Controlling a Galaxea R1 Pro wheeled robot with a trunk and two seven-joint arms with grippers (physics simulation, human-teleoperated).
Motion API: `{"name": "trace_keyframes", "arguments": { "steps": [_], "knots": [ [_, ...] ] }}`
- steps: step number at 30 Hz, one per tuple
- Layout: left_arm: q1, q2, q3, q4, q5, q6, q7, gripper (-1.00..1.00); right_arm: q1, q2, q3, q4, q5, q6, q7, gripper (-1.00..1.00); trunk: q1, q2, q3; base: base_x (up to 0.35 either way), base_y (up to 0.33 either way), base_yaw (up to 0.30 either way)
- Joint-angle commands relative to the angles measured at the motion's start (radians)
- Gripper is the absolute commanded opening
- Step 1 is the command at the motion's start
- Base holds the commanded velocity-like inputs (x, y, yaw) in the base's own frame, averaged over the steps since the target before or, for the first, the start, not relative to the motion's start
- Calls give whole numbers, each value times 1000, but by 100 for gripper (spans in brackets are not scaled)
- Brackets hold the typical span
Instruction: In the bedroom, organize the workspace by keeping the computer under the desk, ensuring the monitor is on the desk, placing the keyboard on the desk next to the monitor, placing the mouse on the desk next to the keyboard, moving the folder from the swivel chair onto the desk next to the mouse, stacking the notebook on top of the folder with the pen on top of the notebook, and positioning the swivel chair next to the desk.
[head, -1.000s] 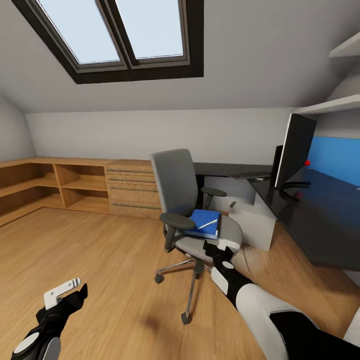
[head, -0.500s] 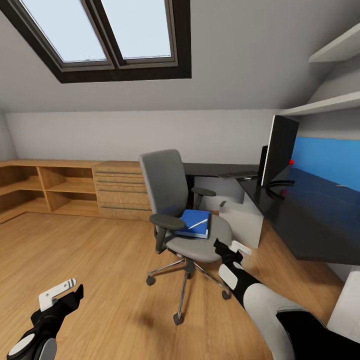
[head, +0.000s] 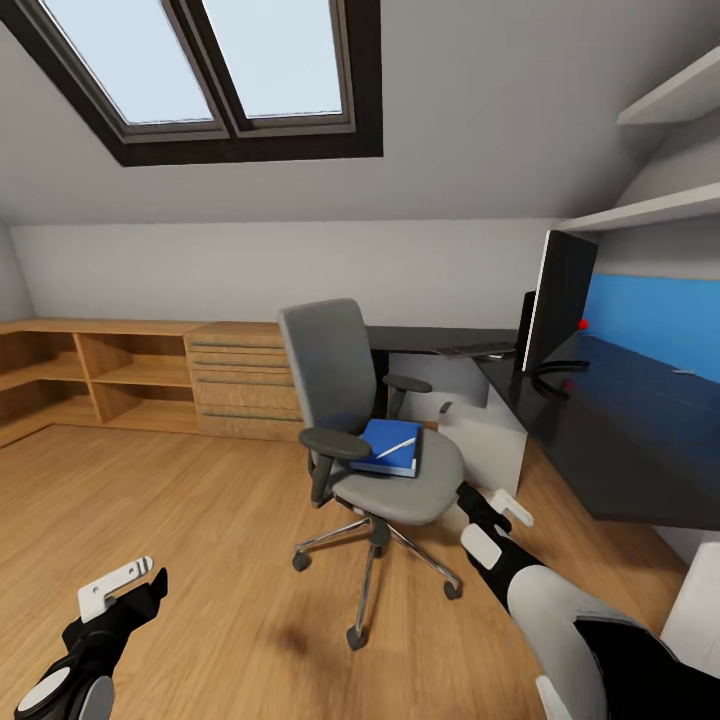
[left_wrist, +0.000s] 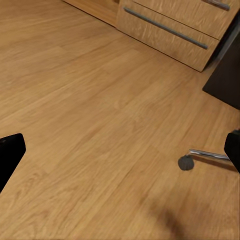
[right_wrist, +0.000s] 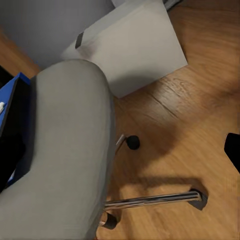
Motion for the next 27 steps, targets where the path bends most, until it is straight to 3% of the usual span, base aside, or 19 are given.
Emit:
{"name": "trace_keyframes", "arguments": {
  "steps": [1,19,27],
  "knots": [
    [0,-1,-2,-2,10,3,6,100,-1,0,-9,0,1,-4,2,100,0,0,-1,0,0,0],
    [0,-5,-13,-1,10,3,4,100,0,5,-9,1,-2,-5,16,100,0,0,-1,0,0,0],
    [0,-3,-21,-1,10,6,2,100,-1,-1,-10,0,-2,-5,19,100,0,0,-1,289,0,0]
  ]
}}
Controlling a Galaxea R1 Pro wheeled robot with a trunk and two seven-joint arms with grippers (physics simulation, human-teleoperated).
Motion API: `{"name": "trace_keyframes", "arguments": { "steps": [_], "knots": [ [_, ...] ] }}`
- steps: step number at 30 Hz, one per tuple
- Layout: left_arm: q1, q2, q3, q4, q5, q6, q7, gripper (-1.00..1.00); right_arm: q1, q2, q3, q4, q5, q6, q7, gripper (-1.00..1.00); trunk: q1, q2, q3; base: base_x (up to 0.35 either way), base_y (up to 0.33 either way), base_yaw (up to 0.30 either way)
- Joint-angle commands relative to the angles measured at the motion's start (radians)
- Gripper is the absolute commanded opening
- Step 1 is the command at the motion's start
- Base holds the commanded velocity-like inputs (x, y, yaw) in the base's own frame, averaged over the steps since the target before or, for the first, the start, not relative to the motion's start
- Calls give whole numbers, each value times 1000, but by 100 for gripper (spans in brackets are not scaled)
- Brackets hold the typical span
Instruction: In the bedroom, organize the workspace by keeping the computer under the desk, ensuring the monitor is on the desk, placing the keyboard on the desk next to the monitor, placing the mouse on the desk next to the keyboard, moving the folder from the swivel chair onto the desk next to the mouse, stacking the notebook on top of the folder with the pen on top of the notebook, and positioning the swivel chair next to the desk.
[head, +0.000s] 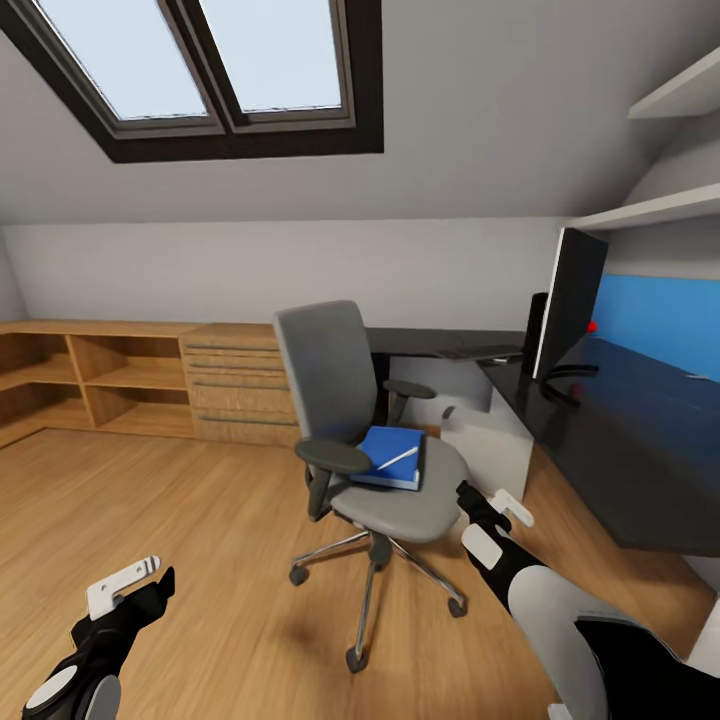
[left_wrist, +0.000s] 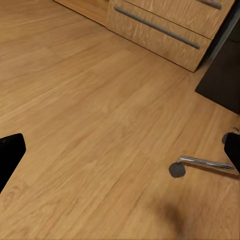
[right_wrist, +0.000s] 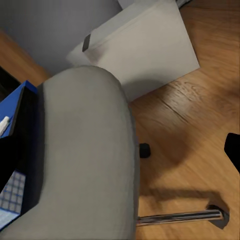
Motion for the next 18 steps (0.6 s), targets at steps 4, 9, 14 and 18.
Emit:
{"name": "trace_keyframes", "arguments": {
  "steps": [4,9,14,18],
  "knots": [
    [-1,0,0,-2,10,4,6,100,0,1,-7,0,3,-3,0,100,0,0,-1,318,0,0],
    [0,0,0,-2,11,4,6,100,0,0,-8,1,4,-3,-1,100,0,0,-1,293,0,0],
    [0,0,0,-2,11,4,6,100,0,-2,-10,2,0,1,-3,100,0,0,-1,180,0,0],
    [0,0,1,-2,10,4,6,100,0,-10,-20,3,-22,5,-4,100,0,0,-1,60,0,0]
  ]
}}
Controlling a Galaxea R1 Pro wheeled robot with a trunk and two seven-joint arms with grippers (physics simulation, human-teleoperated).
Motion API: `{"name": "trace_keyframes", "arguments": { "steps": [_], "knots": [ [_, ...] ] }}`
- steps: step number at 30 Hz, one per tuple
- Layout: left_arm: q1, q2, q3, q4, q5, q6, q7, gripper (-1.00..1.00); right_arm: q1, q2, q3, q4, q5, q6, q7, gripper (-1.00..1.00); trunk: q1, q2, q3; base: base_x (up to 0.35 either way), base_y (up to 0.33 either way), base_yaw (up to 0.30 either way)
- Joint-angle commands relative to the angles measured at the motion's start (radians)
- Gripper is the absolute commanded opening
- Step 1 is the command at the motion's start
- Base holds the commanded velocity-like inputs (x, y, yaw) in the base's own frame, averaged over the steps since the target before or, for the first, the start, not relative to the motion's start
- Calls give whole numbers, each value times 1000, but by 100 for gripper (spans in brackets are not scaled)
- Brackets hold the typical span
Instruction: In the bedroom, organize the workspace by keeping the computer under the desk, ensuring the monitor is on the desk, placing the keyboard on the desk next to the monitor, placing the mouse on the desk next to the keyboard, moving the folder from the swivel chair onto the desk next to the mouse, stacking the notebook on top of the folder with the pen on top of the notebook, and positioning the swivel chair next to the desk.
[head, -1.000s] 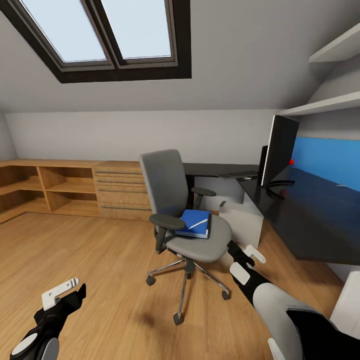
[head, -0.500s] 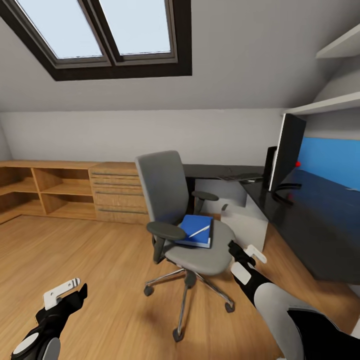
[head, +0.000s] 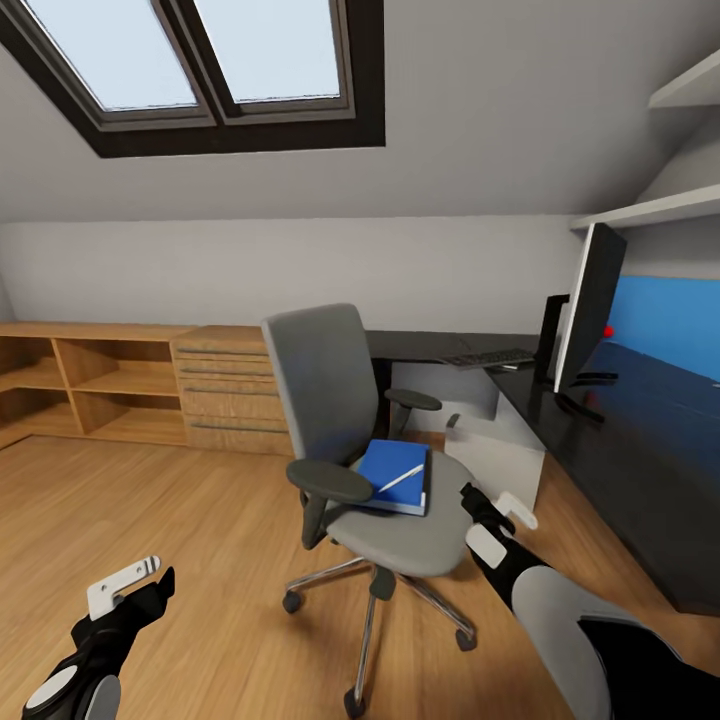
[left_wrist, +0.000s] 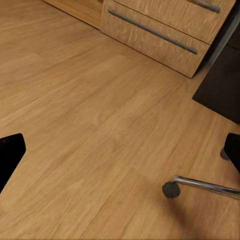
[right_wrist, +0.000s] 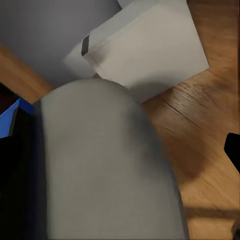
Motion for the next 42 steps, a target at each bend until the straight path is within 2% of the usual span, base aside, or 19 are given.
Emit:
{"name": "trace_keyframes", "arguments": {
  "steps": [1,6,10,19,42],
  "knots": [
    [0,0,1,-2,10,3,6,100,-1,-6,-13,0,-16,2,0,100,0,0,-1,27,0,0],
    [1,0,1,-1,10,2,6,100,-1,-28,-21,-1,-64,37,1,100,0,0,-1,14,0,0],
    [0,-1,1,-2,10,2,7,100,-1,-35,-23,-3,-77,53,2,100,0,0,-1,4,0,0],
    [0,-1,1,-2,10,2,7,100,-1,-35,-27,-4,-85,63,2,100,0,0,-4,0,0,0],
    [0,-1,4,-2,9,-8,8,100,-1,-34,-26,-4,-87,63,5,100,0,0,-39,31,0,0]
  ]
}}
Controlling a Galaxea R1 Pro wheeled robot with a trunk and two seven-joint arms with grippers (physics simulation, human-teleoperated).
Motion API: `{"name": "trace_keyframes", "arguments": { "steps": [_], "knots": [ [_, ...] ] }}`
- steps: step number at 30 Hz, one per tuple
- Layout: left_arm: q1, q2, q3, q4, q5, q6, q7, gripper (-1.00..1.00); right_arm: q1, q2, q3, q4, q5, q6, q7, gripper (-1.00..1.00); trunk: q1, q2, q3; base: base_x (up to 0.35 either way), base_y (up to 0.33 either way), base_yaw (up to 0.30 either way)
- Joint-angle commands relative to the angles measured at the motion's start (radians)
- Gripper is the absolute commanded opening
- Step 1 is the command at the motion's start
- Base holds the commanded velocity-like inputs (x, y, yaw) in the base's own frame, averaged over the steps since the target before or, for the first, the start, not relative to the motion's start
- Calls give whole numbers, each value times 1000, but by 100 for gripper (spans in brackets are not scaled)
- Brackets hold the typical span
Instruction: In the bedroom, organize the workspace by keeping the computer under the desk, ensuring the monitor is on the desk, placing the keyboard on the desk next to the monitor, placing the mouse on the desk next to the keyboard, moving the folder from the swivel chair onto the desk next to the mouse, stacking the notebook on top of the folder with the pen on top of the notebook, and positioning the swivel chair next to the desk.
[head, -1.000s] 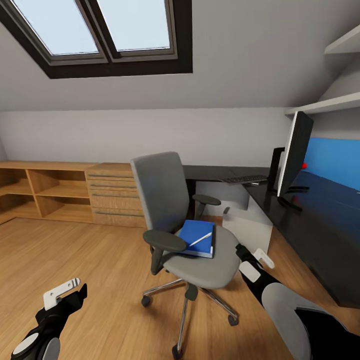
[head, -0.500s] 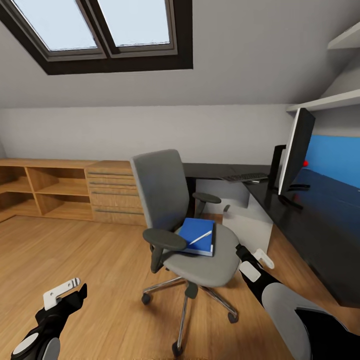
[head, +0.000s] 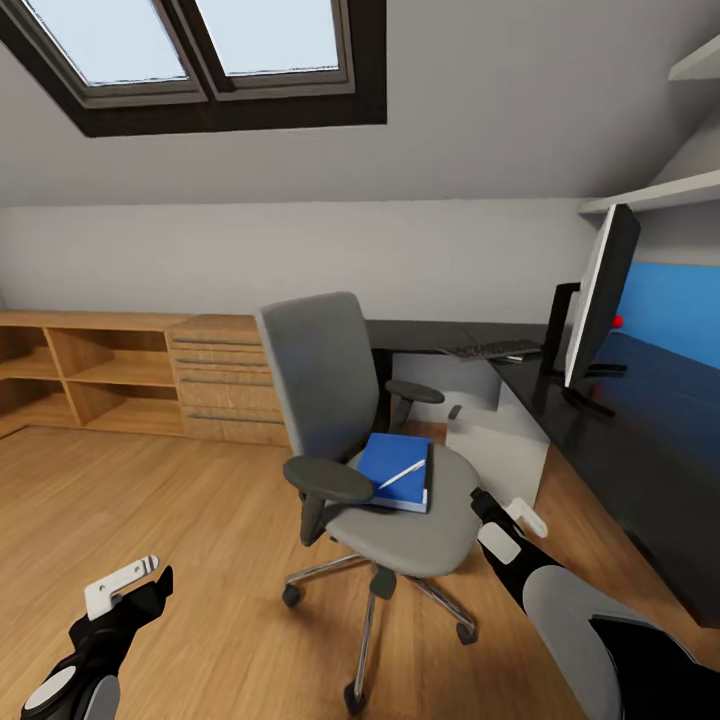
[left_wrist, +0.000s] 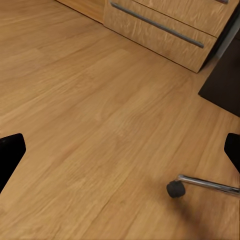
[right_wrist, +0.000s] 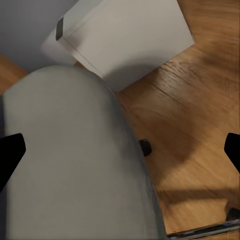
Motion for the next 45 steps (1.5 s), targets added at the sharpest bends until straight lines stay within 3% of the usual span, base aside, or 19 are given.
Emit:
{"name": "trace_keyframes", "arguments": {
  "steps": [1,15,19,25,27,28,31,45],
  "knots": [
    [0,0,0,-1,10,3,5,100,-1,1,-8,0,2,-2,1,100,0,0,-3,289,0,0],
    [0,0,-2,3,10,6,9,100,1,2,-7,-37,1,-1,10,100,0,0,-24,70,0,0],
    [0,0,-2,5,10,6,9,100,9,3,-7,-97,-1,1,12,100,0,0,-30,0,0,0],
    [0,-1,-2,5,10,5,9,100,85,2,-9,-263,-1,83,12,100,0,0,-40,0,0,0],
    [0,-1,-2,5,10,4,9,100,99,0,-9,-282,-25,108,11,100,0,0,-43,0,0,0],
    [0,-1,-2,5,10,4,9,100,102,-3,-8,-287,-71,129,11,100,0,0,-44,0,0,0],
    [0,-1,-2,5,10,4,9,100,103,-4,-8,-288,-92,144,10,100,0,0,-49,0,0,0],
    [0,-1,-1,5,10,4,9,100,104,-5,-7,-288,-109,165,10,100,0,0,-71,0,0,0]
  ]
}}
